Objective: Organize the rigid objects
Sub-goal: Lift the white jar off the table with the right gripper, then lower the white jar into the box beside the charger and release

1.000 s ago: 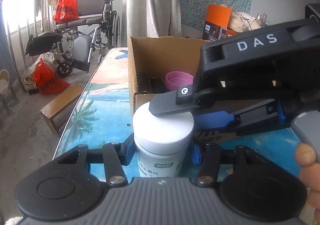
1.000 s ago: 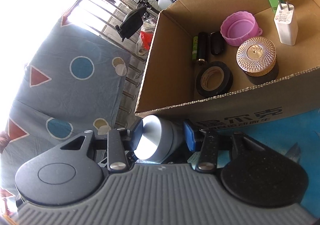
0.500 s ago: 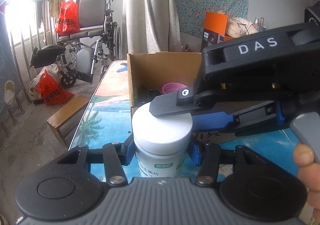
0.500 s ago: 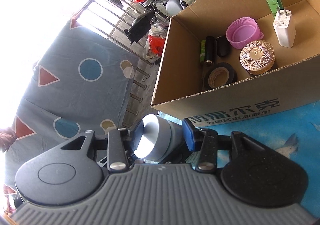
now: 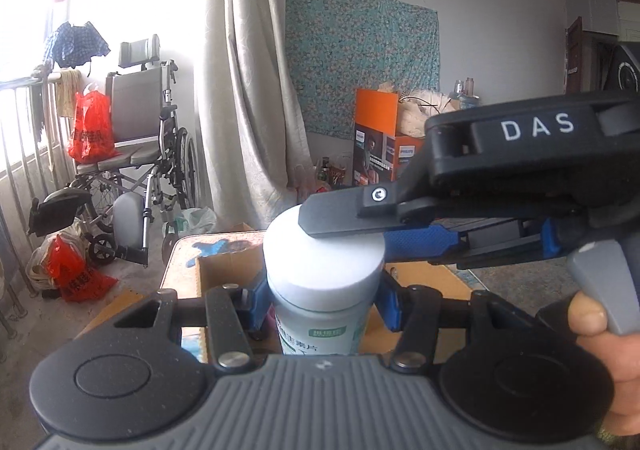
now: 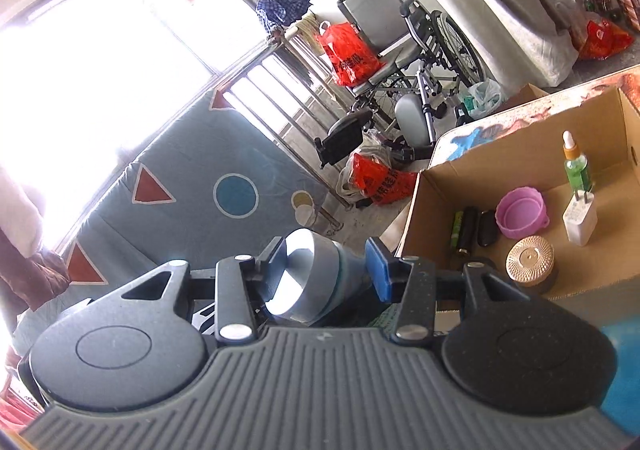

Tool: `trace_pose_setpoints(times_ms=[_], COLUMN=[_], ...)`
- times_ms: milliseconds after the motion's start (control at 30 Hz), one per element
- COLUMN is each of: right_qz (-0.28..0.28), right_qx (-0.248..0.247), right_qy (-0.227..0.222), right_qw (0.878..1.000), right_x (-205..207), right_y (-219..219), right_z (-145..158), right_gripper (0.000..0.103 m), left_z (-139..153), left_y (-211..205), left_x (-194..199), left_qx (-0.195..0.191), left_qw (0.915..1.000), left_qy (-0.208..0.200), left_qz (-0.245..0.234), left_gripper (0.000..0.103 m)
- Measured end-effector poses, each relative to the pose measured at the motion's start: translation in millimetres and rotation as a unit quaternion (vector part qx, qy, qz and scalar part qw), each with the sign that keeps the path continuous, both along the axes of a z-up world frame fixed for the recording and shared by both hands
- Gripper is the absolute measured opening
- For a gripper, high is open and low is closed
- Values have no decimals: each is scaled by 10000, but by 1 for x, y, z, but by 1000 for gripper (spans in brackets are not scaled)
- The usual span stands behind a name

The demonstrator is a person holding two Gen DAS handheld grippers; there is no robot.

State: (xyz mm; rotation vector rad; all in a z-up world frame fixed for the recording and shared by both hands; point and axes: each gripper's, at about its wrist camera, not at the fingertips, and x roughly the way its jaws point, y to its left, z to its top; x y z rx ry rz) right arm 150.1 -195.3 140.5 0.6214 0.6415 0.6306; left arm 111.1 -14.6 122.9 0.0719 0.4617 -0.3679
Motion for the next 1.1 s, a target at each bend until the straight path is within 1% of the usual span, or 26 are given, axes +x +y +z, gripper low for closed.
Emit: trace_pose_setpoints(times_ms=[100,200,333,467,600,767,900,1000,1033,1100], right_qz=[-252,-538,-816,-946,-978,-998,-1043,-1062,-1054,-1078], right_qx=[-110,-195,-170,-67,-102,-384,-564,-579,-552,-586], right_qy=[35,192,499,858,1045,1044,1023,1047,1010,953], right_qw=[9996,9982,9953,9918,9897,9888,9877,9871,9877,9879], right_x=[13,29,49,67,81,97,106,106,106,106], right_y=[-28,-60,-98,-126,-135,-131,-133,-136,-138,-139], right_z=[5,-4,-32,-72,-104,-125,-133,-140,-141,-141], right_gripper=[44,44,45,45,45,45,45,45,43,43], left_z=[-1,-13,-43,-71,-96,-114,-125,-131,-133,-135], left_y=[-24,-49,-78,-99,-108,-122,-129,-132,-133,-136], left_x=[28,54,82,106,126,138,145,147,147,149], left_qx=[-156,-201,-225,-131,-67,0,61,121,134,191], left_qw=[9990,9969,9924,9883,9847,9813,9796,9789,9789,9784], left_qy=[233,494,875,1204,1474,1656,1728,1767,1770,1798], left_qz=[-341,-585,-841,-924,-930,-982,-1024,-1015,-1010,-1004], left_gripper=[54,54,54,54,54,54,54,54,54,54])
